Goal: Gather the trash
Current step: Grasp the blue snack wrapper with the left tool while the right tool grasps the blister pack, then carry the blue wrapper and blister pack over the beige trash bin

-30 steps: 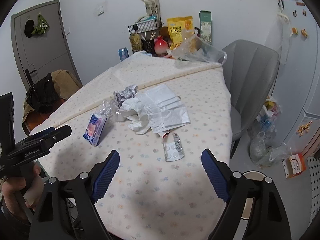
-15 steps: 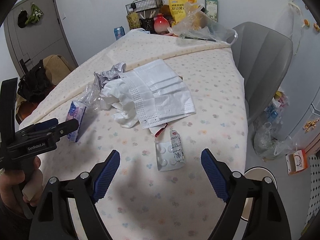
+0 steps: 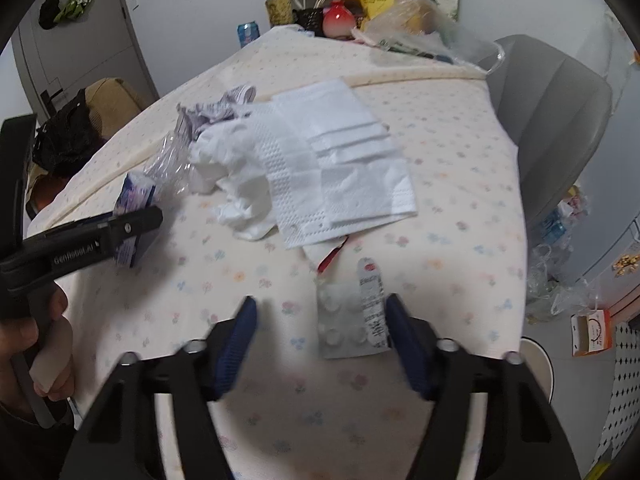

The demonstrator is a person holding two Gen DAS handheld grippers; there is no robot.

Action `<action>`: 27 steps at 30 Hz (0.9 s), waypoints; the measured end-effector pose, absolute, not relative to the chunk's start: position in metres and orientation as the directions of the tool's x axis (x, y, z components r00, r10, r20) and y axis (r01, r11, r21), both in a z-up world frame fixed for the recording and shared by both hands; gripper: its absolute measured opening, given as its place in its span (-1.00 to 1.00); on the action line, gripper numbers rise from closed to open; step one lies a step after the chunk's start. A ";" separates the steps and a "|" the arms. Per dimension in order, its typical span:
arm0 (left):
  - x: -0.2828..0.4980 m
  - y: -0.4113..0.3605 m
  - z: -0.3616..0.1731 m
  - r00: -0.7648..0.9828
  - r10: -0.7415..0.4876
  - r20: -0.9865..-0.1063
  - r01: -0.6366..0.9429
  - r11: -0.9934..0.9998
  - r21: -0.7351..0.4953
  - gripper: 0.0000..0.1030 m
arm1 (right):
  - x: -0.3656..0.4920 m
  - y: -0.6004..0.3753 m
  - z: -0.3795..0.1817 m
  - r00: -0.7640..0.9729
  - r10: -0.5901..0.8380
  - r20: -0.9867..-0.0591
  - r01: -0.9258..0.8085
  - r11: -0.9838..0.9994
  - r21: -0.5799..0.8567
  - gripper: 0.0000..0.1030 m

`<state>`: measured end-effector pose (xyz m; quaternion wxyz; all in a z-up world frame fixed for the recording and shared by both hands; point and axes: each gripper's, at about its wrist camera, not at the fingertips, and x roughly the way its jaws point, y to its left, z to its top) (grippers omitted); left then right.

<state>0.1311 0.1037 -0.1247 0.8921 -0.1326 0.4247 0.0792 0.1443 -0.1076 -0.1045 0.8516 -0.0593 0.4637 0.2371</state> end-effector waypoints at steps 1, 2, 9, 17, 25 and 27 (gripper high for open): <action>0.129 0.104 -0.124 0.627 0.015 -0.779 -0.251 0.950 -0.184 0.05 | 0.142 -0.107 -0.104 0.469 0.338 -0.816 -0.459 0.882 0.102 -0.19; 0.126 0.104 -0.124 0.629 0.007 -0.777 -0.250 0.948 -0.194 0.00 | 0.142 -0.109 -0.104 0.466 0.342 -0.816 -0.457 0.883 0.109 -0.34; 0.106 0.101 -0.107 0.664 0.021 -0.748 -0.253 0.947 -0.198 -0.10 | 0.125 -0.121 -0.093 0.462 0.408 -0.787 -0.460 0.870 0.181 -0.46; 0.080 0.091 -0.071 0.734 0.025 -0.678 -0.223 0.953 -0.207 -0.09 | 0.099 -0.130 -0.062 0.511 0.439 -0.739 -0.474 0.861 0.183 -0.46; 0.074 0.070 -0.050 0.766 -0.006 -0.643 -0.172 0.961 -0.215 -0.09 | 0.083 -0.148 -0.042 0.547 0.450 -0.706 -0.461 0.866 0.194 -0.46; 0.074 0.061 -0.048 0.767 -0.012 -0.641 -0.159 0.965 -0.208 -0.09 | 0.081 -0.154 -0.040 0.555 0.452 -0.698 -0.454 0.868 0.201 -0.46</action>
